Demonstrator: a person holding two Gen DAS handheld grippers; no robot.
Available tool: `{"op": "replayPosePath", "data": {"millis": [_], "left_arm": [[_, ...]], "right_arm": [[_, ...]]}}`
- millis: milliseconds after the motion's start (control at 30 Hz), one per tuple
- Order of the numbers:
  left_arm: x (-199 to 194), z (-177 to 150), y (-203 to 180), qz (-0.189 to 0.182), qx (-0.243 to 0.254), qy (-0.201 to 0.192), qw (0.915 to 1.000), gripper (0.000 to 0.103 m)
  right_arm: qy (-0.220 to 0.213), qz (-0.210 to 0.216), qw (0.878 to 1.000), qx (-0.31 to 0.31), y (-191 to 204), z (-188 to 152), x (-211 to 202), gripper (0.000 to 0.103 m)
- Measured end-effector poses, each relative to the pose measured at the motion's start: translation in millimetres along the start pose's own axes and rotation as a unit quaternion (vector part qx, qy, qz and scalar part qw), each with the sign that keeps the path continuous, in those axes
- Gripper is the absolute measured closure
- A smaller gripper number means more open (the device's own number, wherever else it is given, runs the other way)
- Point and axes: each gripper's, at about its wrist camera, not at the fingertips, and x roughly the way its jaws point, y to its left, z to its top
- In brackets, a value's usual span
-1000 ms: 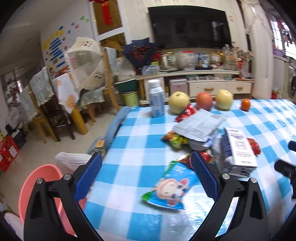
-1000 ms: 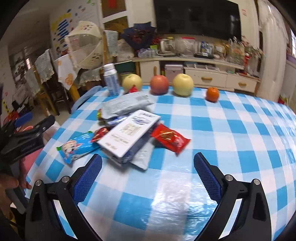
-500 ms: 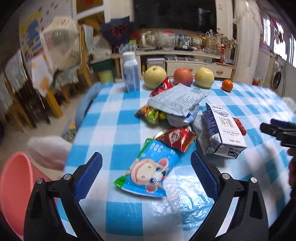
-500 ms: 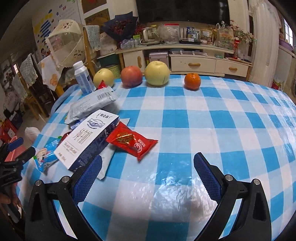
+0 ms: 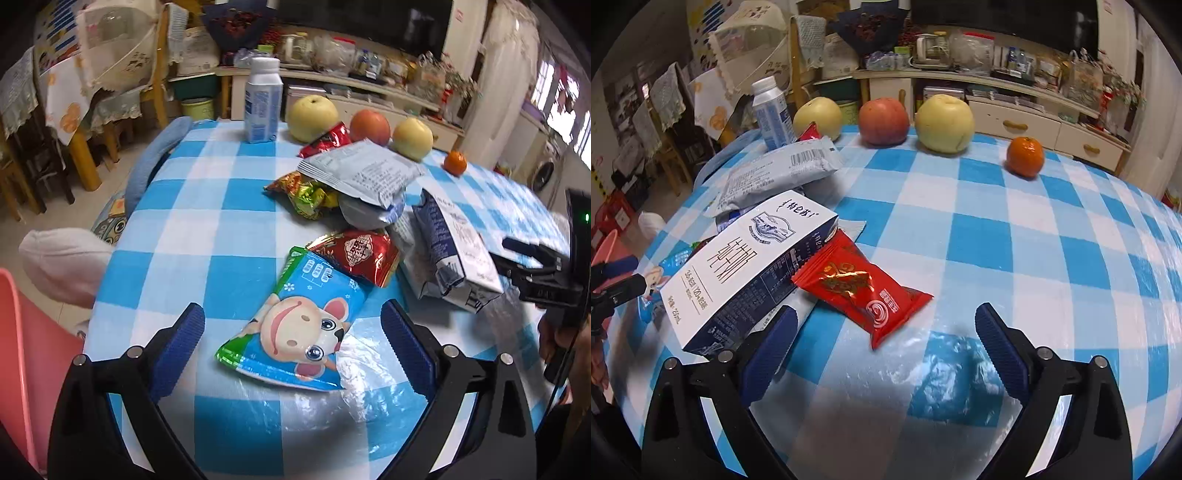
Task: Collect trash
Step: 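Grasp the blue cow-print snack bag with the left gripper while the right grasps the red candy wrapper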
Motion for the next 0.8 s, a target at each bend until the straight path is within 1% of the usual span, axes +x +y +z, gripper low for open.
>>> {"op": "replayPosePath", "data": {"millis": [33,100,267,433,567,667,733,800], "left_arm": [[1,1,-1,-0.002,0.008,0.003,1.0,0.006],[6,2,-3,-0.003,0.03,0.011,0.9995,0.006],[19,5,-8,-0.008,0.064,0.027,0.9975,0.006],[33,4,-19,-0.004,0.097,0.043,0.9943,0.006],[40,0,-26,0.009,0.119,0.052,0.9915,0.006],[43,-2,-29,0.011,0.128,0.054,0.9902,0.007],[43,-2,-30,0.011,0.127,0.051,0.9905,0.009],[43,-1,-29,0.004,0.121,0.048,0.9915,0.017]], "right_arm": [[0.003,0.002,1.0,-0.004,0,1,3,0.018],[0.009,0.003,1.0,-0.012,1,2,10,0.018],[0.022,0.003,0.999,-0.03,1,4,25,0.018],[0.016,0.003,0.999,-0.049,5,8,29,0.018],[0.017,0.011,0.999,-0.037,1,11,33,0.018],[0.017,0.017,0.999,-0.027,-1,13,35,0.018],[0.017,0.019,0.999,-0.025,-1,13,36,0.018],[0.017,0.019,0.999,-0.025,-1,14,35,0.018]]}}
